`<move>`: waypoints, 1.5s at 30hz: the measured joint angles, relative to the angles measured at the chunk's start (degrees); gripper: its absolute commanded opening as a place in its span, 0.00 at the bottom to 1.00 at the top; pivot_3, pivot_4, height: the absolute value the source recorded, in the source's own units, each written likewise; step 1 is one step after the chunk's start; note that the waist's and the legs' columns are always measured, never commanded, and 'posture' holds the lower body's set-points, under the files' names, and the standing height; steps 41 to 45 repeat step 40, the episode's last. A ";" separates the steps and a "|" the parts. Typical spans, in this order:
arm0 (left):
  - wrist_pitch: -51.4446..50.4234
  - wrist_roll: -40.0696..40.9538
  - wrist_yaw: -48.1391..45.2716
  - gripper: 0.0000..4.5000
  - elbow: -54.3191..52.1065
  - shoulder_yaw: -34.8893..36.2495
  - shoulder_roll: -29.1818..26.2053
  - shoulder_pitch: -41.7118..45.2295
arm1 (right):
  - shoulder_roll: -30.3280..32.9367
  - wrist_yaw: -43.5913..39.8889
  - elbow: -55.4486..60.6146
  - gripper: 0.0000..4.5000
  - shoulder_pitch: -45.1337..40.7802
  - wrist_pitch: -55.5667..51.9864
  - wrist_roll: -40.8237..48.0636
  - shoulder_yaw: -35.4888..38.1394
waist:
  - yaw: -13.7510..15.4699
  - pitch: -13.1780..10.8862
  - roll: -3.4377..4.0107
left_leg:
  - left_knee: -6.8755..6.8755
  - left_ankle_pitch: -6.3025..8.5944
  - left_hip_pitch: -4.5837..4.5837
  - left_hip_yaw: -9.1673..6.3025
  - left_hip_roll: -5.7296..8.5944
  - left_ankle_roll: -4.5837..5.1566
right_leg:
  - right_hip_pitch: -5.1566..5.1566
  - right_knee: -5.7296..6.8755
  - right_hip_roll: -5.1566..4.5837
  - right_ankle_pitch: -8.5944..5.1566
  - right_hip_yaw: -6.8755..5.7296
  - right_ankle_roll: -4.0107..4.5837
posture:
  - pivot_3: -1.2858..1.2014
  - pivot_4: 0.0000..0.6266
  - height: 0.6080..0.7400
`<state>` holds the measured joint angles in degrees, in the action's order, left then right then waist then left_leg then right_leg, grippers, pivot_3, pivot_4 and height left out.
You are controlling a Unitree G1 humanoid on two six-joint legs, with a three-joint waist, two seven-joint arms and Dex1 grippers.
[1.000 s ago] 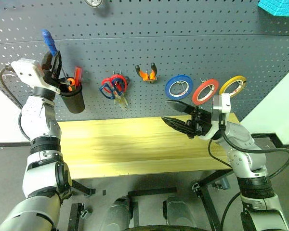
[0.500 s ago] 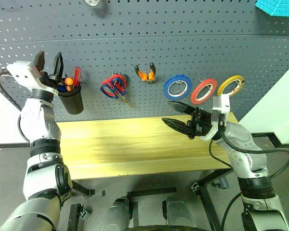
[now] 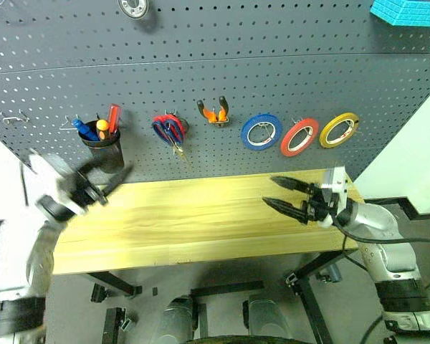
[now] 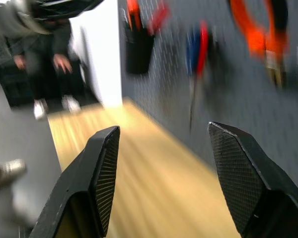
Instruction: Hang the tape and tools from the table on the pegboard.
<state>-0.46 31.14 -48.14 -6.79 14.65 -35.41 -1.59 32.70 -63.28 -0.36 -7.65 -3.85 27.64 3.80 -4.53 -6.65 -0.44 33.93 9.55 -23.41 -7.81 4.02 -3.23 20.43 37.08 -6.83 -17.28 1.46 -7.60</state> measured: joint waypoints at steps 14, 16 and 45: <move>29.49 -22.23 11.74 0.62 36.41 -8.02 18.05 -4.81 | -0.32 16.11 -42.32 0.66 3.90 31.19 -18.24 3.95 | 1.96 0.52 0.46 | 0.01 0.04 -0.02 0.13 0.11 0.10 | 0.20 -0.11 -0.07 -0.05 0.01 -0.07 | 0.48 0.07 0.88; 31.62 -22.90 12.23 0.62 38.95 -8.54 19.05 -4.81 | -0.33 16.73 -45.08 0.66 4.95 33.00 -18.54 4.01 | 1.83 0.58 0.44 | 0.07 0.05 -0.01 0.14 0.10 0.10 | 0.06 -0.11 -0.07 -0.05 0.01 -0.07 | 0.48 0.07 0.88; 34.96 -24.92 15.07 0.62 41.39 -11.17 19.67 -3.14 | -1.95 18.94 -47.05 0.66 3.06 30.67 -19.95 3.39 | 0.45 1.55 0.76 | 0.13 0.10 0.01 0.06 0.07 0.17 | 0.03 -0.09 -0.12 -0.15 -0.01 -0.18 | 0.47 0.09 0.88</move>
